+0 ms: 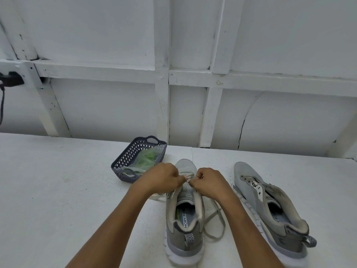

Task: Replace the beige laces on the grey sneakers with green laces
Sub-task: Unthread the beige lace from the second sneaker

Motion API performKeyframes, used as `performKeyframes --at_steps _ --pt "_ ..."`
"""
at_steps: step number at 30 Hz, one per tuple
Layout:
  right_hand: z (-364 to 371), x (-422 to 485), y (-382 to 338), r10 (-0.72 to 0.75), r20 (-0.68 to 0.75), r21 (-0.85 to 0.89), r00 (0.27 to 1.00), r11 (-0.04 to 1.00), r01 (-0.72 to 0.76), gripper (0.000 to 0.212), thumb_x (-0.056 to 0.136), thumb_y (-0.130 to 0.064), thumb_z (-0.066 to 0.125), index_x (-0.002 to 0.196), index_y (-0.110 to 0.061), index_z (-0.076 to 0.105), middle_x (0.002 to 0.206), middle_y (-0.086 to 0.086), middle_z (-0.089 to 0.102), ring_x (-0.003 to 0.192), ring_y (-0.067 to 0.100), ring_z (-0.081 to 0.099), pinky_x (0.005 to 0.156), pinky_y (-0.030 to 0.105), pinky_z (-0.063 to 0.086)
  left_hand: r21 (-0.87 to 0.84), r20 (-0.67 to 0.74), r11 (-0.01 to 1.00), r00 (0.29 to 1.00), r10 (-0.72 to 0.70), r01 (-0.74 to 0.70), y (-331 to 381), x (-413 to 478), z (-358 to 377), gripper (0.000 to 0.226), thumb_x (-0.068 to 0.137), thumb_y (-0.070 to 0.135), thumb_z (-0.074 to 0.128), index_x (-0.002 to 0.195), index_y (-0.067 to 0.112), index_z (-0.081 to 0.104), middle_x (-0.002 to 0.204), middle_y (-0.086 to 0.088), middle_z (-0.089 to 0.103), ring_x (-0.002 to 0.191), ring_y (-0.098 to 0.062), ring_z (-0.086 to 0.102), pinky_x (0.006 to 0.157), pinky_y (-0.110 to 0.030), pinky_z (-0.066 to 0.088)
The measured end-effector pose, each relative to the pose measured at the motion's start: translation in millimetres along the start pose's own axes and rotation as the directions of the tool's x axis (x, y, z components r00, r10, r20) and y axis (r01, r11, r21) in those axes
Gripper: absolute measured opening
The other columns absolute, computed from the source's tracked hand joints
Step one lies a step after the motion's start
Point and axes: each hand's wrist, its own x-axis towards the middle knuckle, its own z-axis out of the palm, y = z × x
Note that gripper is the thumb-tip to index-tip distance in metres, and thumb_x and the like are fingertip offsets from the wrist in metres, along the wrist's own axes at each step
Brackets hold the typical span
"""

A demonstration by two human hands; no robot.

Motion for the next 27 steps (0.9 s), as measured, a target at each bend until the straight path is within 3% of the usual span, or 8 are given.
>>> performKeyframes --at_steps 8,14,18,23,27 --pt "-0.1 4.0 10.2 -0.015 -0.056 -0.046 0.998 0.999 0.012 0.015 0.08 -0.028 0.063 0.068 -0.023 0.056 0.073 -0.004 0.067 0.075 0.02 0.065 0.068 0.03 0.05 -0.002 -0.038 0.994 0.993 -0.111 0.111 -3.0 7.6 1.1 0.034 0.085 0.037 0.062 0.064 0.011 0.059 0.064 -0.003 0.059 0.063 -0.021 0.057 0.057 -0.027 0.041" --pt "-10.4 1.1 32.1 0.064 -0.094 0.011 0.994 0.998 -0.064 0.016 0.078 -0.026 0.066 0.064 -0.021 0.058 0.065 -0.003 0.067 0.074 0.021 0.067 0.074 0.034 0.054 -0.053 -0.009 0.978 0.979 -0.204 0.203 -20.4 0.9 -0.5 0.034 0.082 0.026 0.061 0.056 0.013 0.045 0.057 -0.002 0.047 0.055 -0.018 0.041 0.054 -0.028 0.031" --pt "-8.1 3.4 20.1 -0.021 -0.098 -0.057 0.995 0.998 0.016 0.009 0.076 -0.018 0.062 0.074 -0.025 0.058 0.084 -0.006 0.066 0.084 0.019 0.062 0.075 0.034 0.051 -0.118 0.012 0.975 0.982 -0.187 0.187 -21.5 1.9 0.7 0.026 0.083 0.026 0.059 0.063 0.01 0.054 0.064 -0.007 0.054 0.058 -0.019 0.045 0.057 -0.029 0.035" --pt "1.3 9.4 -9.1 -0.344 -0.015 -0.299 0.939 0.897 0.325 0.032 0.087 -0.02 0.06 0.118 -0.031 0.064 0.125 -0.007 0.054 0.117 0.019 0.042 0.094 0.034 0.042 -0.22 0.036 0.961 0.986 -0.164 0.168 -17.6 4.6 0.9 0.029 0.089 0.024 0.061 0.067 0.005 0.064 0.065 -0.007 0.063 0.055 -0.017 0.053 0.057 -0.027 0.043" --pt "12.8 15.9 -16.9 -0.326 0.133 -0.417 0.936 0.839 0.351 0.033 0.091 -0.031 0.055 0.122 -0.026 0.067 0.139 -0.006 0.05 0.126 0.024 0.037 0.098 0.035 0.036 -0.253 0.051 0.955 0.987 -0.15 0.158 -16.8 5.9 0.2 0.03 0.088 0.019 0.06 0.059 0.008 0.06 0.053 -0.002 0.059 0.041 -0.008 0.049 0.05 -0.021 0.039"
